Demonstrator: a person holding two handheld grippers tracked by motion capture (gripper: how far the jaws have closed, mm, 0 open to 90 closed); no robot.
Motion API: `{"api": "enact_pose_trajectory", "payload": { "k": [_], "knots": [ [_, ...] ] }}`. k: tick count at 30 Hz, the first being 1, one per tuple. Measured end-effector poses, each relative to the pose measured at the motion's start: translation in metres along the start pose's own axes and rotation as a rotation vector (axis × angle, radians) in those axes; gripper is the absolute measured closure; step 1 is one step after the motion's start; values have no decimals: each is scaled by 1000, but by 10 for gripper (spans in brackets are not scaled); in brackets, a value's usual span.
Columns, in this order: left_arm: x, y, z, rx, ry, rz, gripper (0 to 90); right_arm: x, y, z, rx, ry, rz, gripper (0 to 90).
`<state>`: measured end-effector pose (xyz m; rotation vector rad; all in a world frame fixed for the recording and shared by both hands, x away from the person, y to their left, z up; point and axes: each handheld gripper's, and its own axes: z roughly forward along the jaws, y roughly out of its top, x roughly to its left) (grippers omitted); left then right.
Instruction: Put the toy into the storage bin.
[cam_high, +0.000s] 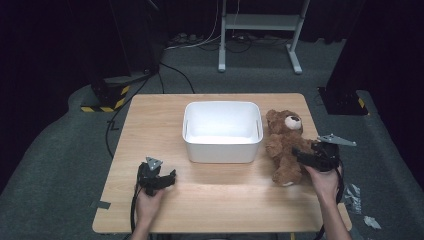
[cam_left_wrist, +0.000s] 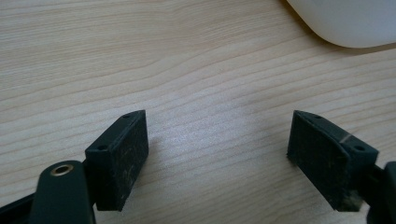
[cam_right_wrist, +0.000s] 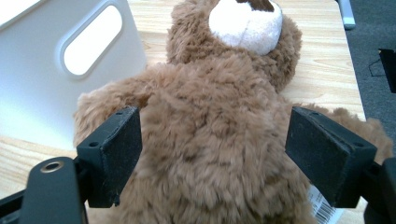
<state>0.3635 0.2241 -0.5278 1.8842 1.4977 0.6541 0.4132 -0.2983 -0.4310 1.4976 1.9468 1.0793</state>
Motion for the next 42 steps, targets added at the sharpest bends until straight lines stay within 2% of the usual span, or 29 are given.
{"api": "enact_pose_trajectory", "payload": {
  "k": [3, 9, 17, 30, 31, 36, 42],
  "knots": [
    [0, 0, 0, -1, 0, -1, 204, -1, 3, 6, 12, 2, 24, 180],
    [0, 0, 0, -1, 0, -1, 204, -3, 11, 19, 25, -8, 23, 176],
    [0, 0, 0, -1, 0, 0, 204, 2, 22, 31, 48, -14, 11, 174],
    [0, 0, 0, 0, 0, 0, 204, 2, 43, 50, 113, -35, 44, 176],
    [0, 0, 0, 0, 0, 0, 204, 1, 44, 52, 107, -40, 33, 177],
    [0, 0, 0, 0, 0, 0, 204, -1, 47, 58, 131, -30, 54, 184],
    [0, 0, 0, 0, 0, 0, 204, -3, 46, 71, 164, -50, 55, 198]
  ]
}}
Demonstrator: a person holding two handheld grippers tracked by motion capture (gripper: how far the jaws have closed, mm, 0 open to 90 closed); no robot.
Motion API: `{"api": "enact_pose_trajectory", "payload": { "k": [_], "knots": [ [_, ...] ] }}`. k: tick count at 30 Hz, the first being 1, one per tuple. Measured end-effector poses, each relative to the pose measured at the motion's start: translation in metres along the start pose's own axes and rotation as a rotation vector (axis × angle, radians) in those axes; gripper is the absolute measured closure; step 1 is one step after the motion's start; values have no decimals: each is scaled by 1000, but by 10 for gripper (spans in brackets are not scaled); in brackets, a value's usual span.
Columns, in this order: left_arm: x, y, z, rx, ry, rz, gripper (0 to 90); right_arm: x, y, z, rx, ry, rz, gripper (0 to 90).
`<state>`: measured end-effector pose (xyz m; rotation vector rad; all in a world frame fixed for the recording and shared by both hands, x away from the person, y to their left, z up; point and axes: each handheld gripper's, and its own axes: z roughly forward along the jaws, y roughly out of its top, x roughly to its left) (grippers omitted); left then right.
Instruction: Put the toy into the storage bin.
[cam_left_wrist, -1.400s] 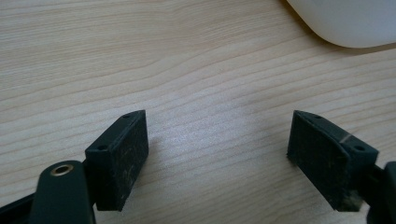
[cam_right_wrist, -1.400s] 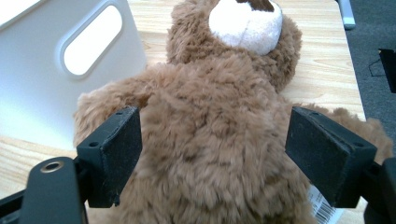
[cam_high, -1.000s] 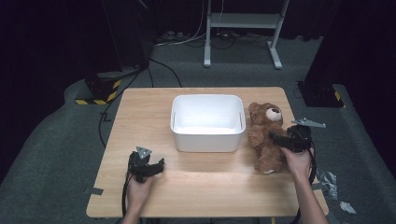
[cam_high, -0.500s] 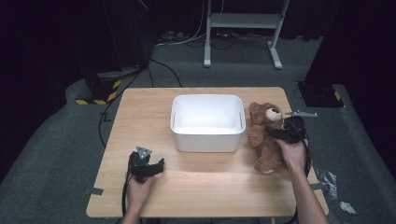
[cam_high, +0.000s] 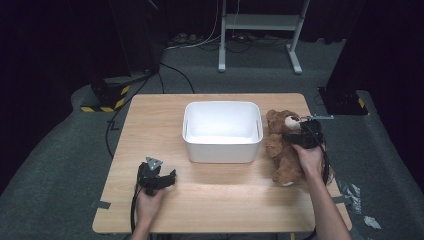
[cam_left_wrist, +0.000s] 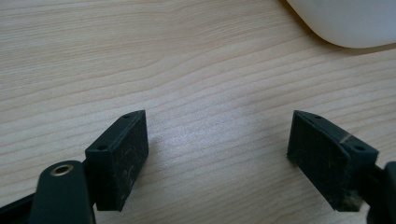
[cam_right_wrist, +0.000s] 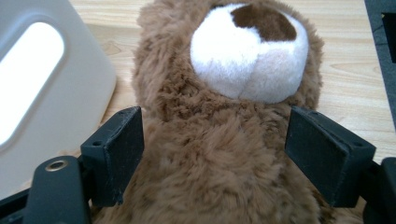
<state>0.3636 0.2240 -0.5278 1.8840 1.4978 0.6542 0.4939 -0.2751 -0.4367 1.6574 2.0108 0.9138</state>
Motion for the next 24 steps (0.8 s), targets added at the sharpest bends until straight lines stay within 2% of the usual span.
{"api": "enact_pose_trajectory", "payload": {
  "k": [3, 6, 7, 11, 15, 19, 24],
  "knots": [
    [0, 0, 0, 0, 0, 0, 204, 0, 0, 7, 9, -2, 7, 204],
    [0, 0, 0, -1, 0, 0, 204, 2, -1, 13, 52, -15, -2, 212],
    [0, 0, 0, -1, 0, -2, 204, 2, -1, 15, 73, -8, 0, 212],
    [0, 1, 1, -2, 2, 4, 211, 3, -4, 22, 97, 5, 7, 203],
    [0, 1, 1, -3, 4, 3, 218, 7, -7, 28, 96, -7, -16, 191],
    [0, 0, -1, 1, 6, 6, 214, 11, -8, 27, 101, -10, -53, 183],
    [0, 0, 0, 0, 6, 2, 209, 11, -10, 29, 110, -14, -53, 199]
  ]
}}
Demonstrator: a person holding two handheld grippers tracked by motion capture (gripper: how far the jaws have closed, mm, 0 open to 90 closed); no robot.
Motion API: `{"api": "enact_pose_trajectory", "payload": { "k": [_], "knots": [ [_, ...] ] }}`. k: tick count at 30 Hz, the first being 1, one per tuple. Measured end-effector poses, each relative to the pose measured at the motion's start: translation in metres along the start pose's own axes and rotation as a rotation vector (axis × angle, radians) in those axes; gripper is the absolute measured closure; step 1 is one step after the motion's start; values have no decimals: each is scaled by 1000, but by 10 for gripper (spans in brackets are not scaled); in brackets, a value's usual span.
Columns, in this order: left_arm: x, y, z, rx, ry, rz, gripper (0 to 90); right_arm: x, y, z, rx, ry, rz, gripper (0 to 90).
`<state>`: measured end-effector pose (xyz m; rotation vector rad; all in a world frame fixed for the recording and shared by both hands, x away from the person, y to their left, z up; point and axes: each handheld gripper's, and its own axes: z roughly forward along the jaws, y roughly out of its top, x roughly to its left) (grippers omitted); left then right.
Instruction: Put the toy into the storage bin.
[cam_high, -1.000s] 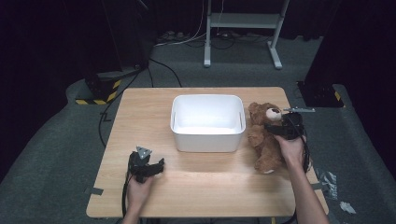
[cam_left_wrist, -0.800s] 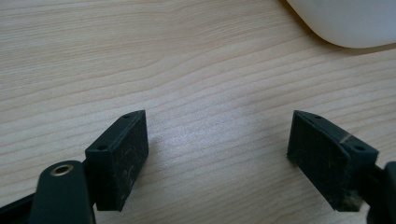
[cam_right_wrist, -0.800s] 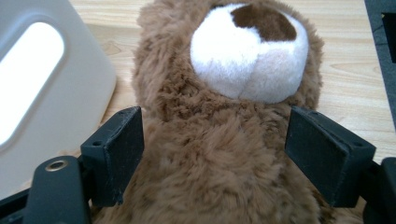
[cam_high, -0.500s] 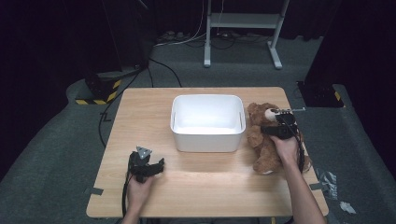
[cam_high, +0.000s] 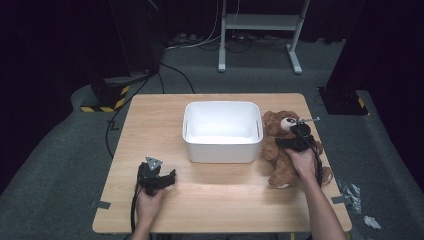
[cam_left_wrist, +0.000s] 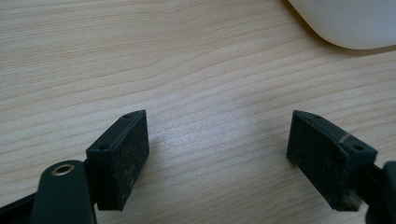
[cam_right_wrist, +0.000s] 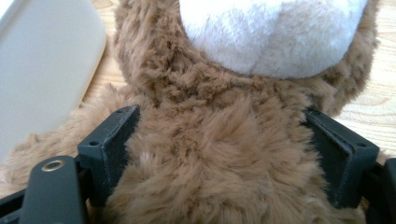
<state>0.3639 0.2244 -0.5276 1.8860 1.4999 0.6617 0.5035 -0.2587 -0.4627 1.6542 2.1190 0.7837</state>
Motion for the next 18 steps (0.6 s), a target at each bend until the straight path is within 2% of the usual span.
{"api": "enact_pose_trajectory", "payload": {
  "k": [3, 6, 7, 10, 14, 18],
  "knots": [
    [0, 0, 0, 3, 1, 4, 209, -2, 0, 1, 11, 13, -22, 249],
    [0, 0, 0, 4, 1, 5, 209, -4, -2, 0, 16, 19, -21, 311],
    [0, 0, 0, 4, 1, 5, 209, -3, -3, 0, 18, 17, -21, 333],
    [0, 0, 0, 0, 0, 0, 209, 4, -3, -2, 25, -16, -60, 436],
    [0, 0, 0, 4, 1, 5, 209, 8, -2, -4, 31, -30, -107, 546],
    [0, 0, 0, 4, 0, -2, 209, 5, -2, -6, 25, -21, -86, 618]
  ]
}}
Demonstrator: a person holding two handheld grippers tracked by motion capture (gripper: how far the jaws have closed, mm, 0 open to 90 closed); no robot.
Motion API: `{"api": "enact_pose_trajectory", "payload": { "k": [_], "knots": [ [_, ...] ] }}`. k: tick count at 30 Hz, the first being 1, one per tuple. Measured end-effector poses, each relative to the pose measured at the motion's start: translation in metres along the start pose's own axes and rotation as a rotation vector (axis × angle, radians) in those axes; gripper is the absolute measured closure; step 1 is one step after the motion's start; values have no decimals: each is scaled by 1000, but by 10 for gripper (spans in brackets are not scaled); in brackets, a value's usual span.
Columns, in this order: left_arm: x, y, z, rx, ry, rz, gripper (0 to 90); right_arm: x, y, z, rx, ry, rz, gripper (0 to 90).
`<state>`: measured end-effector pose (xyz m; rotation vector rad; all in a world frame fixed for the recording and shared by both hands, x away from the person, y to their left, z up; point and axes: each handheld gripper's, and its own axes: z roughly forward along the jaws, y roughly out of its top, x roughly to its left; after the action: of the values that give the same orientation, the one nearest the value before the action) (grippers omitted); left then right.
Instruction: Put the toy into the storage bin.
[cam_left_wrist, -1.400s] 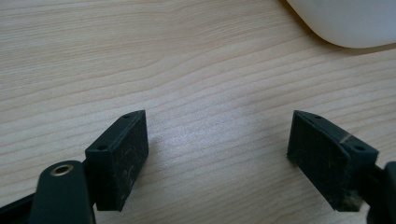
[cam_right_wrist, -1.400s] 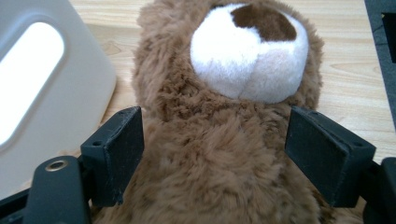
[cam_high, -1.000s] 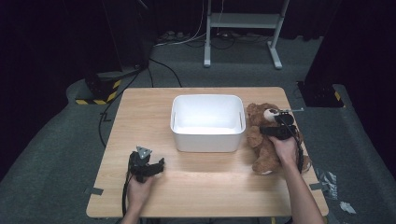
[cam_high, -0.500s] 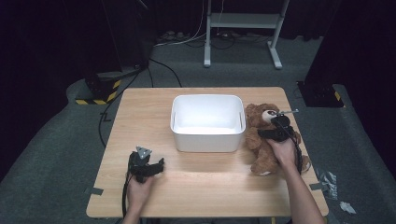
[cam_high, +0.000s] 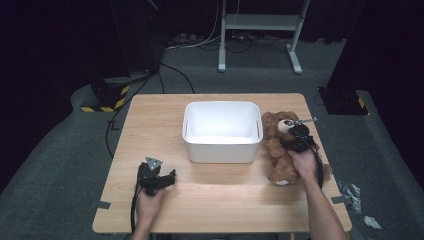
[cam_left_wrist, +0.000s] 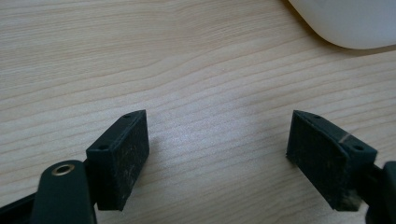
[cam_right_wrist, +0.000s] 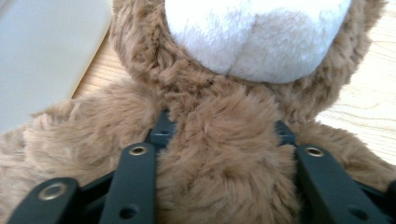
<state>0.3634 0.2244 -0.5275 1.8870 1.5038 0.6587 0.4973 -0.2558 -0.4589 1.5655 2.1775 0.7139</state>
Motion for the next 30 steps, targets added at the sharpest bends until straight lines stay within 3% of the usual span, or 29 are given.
{"api": "enact_pose_trajectory", "payload": {
  "k": [6, 9, 11, 13, 20, 30],
  "knots": [
    [0, 0, 1, -9, 2, -13, 213, 9, 3, 0, -5, -44, -37, 680],
    [0, 0, 1, -9, 2, -13, 213, 14, -3, -5, -66, -61, -73, 717],
    [0, 0, 1, -9, 2, -13, 213, 12, -8, -7, -111, -47, -76, 735],
    [0, 0, 1, -9, 2, -13, 213, 10, -9, -10, -135, -24, -47, 748],
    [1, 0, 0, -8, 2, -11, 219, 5, -12, -19, -165, 13, -23, 773],
    [1, 0, 0, -1, 13, -11, 218, -5, -21, -34, -259, 63, -8, 783]
  ]
}}
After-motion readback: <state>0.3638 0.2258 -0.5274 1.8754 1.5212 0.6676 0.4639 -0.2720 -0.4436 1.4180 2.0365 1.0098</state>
